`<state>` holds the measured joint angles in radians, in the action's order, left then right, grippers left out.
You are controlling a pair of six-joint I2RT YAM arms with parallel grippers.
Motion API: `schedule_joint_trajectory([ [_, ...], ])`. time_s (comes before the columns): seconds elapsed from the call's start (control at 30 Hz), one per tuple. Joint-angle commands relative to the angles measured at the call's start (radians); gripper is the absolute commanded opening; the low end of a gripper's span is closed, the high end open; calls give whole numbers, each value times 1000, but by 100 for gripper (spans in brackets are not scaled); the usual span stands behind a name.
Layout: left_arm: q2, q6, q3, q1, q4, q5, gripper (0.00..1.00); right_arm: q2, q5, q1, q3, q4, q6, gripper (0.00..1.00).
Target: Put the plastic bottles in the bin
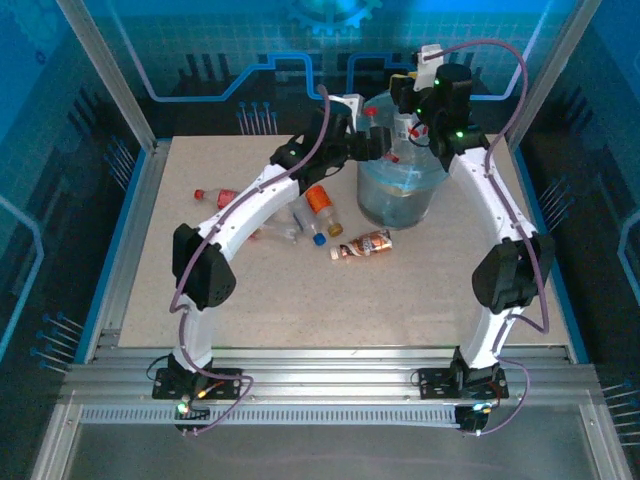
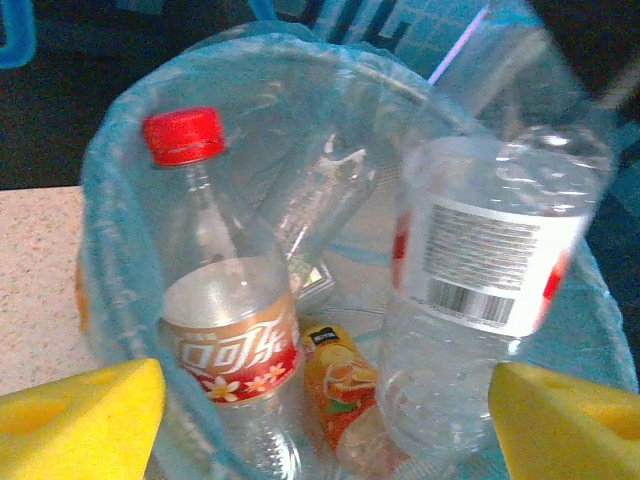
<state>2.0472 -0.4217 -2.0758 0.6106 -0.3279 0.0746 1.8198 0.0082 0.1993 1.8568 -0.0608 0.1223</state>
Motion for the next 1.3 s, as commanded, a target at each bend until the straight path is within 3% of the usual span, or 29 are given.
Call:
schedule_joint_trajectory([
  [0.0,-47,-40,28,-8,30,19,85,-42,-99,-18,-60,195,50,12],
  [0.37,-19,-89,42,-23,35,-21,85,-55,-293,-18,-194,494,131,13],
  [0.7,11,-106,25,-28,26,-39,85,-46,-380,-55,-361,657,225,16],
  [1.1,22,-117,25,-29,29,-44,84,-54,-406,-61,-440,615,136,25],
  [1.17,21,-116,23,-29,28,-45,84,-79,-370,-54,-451,619,116,22],
  [1.27,22,-114,21,-31,27,-44,84,-131,-231,-10,-420,510,-37,19],
])
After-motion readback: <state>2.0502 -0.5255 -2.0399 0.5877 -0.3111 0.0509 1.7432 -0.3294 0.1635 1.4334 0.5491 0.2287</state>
